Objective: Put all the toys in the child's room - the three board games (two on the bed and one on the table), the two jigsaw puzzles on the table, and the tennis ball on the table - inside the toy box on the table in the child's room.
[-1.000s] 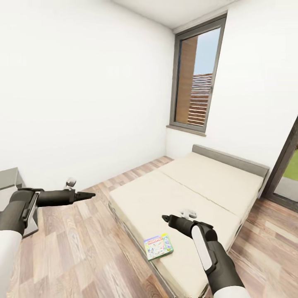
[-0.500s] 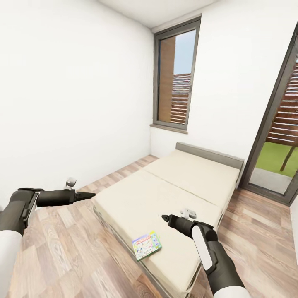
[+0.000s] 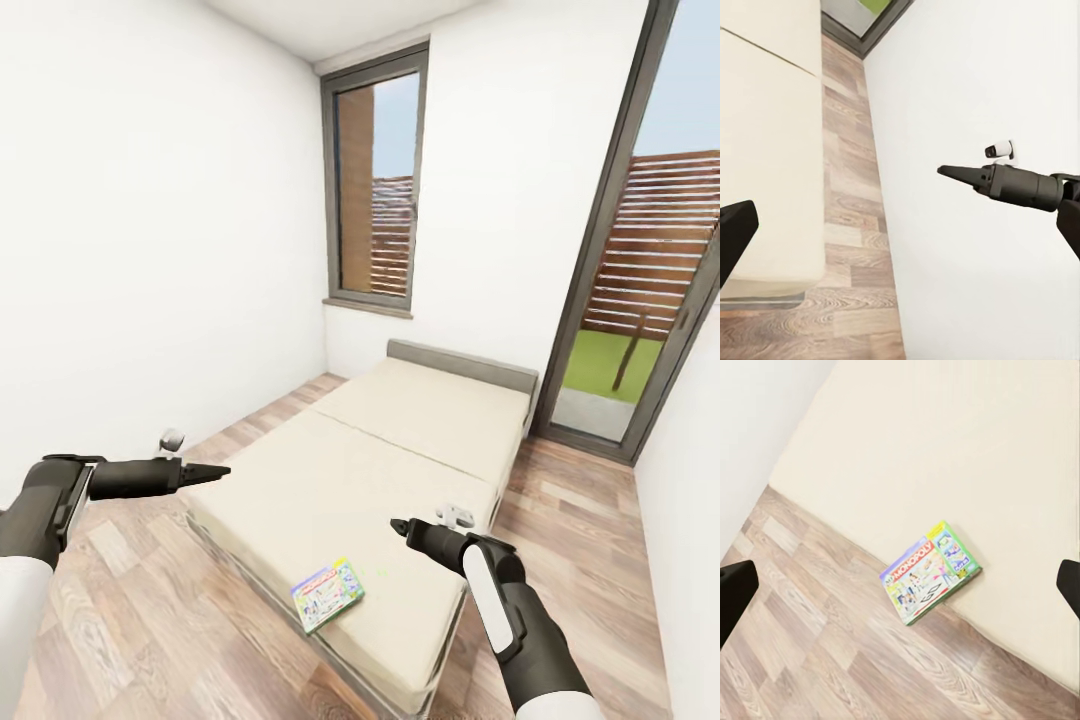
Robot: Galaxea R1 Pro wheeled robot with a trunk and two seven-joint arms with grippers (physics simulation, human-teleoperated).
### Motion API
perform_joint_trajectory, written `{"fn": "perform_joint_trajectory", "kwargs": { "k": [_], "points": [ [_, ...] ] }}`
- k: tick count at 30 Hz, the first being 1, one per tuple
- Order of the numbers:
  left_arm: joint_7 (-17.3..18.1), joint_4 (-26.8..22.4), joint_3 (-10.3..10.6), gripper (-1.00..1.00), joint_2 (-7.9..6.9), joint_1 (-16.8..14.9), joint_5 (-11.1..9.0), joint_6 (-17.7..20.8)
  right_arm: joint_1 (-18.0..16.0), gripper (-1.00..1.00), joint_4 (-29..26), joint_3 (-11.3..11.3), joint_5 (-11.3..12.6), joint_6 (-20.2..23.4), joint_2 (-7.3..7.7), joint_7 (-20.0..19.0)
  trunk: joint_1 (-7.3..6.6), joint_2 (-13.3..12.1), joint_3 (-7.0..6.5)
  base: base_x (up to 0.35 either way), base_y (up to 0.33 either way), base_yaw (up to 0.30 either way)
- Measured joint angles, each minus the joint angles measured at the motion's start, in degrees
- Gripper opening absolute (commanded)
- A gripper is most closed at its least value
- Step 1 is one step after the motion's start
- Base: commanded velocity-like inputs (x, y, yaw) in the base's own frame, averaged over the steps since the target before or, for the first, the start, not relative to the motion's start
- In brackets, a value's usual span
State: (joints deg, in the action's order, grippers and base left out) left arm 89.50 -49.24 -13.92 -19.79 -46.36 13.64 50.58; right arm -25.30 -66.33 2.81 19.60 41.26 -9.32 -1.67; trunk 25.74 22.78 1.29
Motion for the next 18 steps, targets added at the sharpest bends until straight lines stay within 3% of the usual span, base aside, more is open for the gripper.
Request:
{"fn": "perform_joint_trajectory", "kwargs": {
  "k": [18],
  "points": [
    [0.0, 0.0, -0.09, 1.0, -0.1, 0.0, 0.0, -0.02, 0.03, 1.0, 0.02, 0.0, 0.0, -0.01, -0.04, -0.02, 0.0, 0.0, 0.44, 0.0, 0.097, -0.279]
  ]
}}
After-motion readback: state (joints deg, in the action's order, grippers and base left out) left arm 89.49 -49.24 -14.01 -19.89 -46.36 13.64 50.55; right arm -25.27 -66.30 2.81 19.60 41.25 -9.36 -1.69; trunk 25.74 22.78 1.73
